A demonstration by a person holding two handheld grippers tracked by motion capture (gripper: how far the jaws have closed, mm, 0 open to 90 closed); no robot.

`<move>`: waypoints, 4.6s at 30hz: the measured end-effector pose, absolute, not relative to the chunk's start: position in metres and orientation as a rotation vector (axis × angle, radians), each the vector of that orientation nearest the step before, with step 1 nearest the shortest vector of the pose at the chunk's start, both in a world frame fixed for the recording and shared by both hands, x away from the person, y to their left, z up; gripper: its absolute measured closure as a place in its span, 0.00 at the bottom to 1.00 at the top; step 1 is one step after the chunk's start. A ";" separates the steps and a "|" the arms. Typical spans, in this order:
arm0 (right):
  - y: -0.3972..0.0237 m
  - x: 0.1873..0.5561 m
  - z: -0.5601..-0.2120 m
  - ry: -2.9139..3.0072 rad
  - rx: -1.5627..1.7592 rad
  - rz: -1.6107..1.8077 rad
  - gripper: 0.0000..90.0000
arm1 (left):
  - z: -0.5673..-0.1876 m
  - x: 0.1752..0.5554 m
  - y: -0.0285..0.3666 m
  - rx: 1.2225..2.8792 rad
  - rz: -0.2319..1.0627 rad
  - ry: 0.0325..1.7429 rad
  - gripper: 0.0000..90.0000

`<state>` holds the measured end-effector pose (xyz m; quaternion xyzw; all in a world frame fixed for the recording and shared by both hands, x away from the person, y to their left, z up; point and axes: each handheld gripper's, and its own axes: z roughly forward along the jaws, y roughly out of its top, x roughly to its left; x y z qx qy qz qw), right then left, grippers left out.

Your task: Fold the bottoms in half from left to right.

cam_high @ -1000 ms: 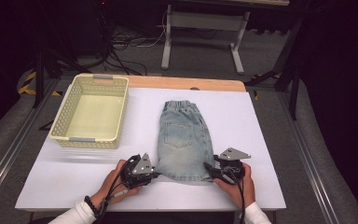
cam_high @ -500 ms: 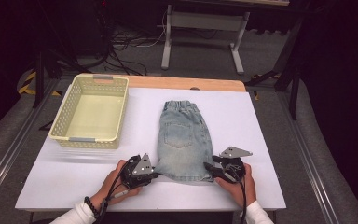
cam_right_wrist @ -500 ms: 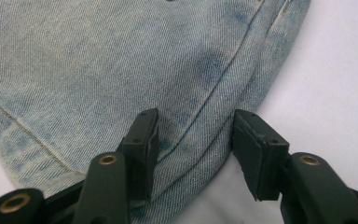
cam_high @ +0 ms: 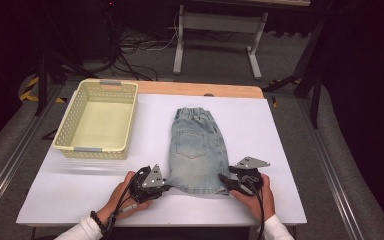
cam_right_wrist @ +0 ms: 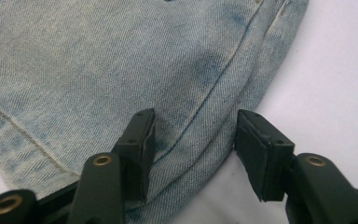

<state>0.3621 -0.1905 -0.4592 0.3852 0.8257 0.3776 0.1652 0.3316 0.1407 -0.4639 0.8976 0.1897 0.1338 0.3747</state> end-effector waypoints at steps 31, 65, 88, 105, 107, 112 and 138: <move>-0.195 0.330 -0.456 2.382 1.080 1.103 0.72 | -0.446 0.296 0.159 2.246 0.278 0.554 0.84; -0.130 0.495 -0.428 2.250 1.071 1.083 0.62 | -0.418 0.284 0.169 2.229 0.338 0.492 0.94; -0.135 0.488 -0.409 2.151 1.084 1.106 0.96 | -0.445 0.329 0.133 2.213 0.329 0.540 0.89; -0.149 0.504 -0.447 2.151 1.167 1.007 0.77 | -0.463 0.333 0.129 2.237 0.303 0.527 0.90; -0.151 0.498 -0.446 2.133 1.183 1.004 0.70 | -0.463 0.332 0.129 2.239 0.308 0.526 0.90; -0.166 0.467 -0.443 2.115 1.195 1.099 0.68 | -0.463 0.333 0.129 2.237 0.296 0.533 0.90; -0.185 0.357 -0.459 2.360 1.135 1.059 0.60 | -0.463 0.332 0.129 2.245 0.317 0.521 0.89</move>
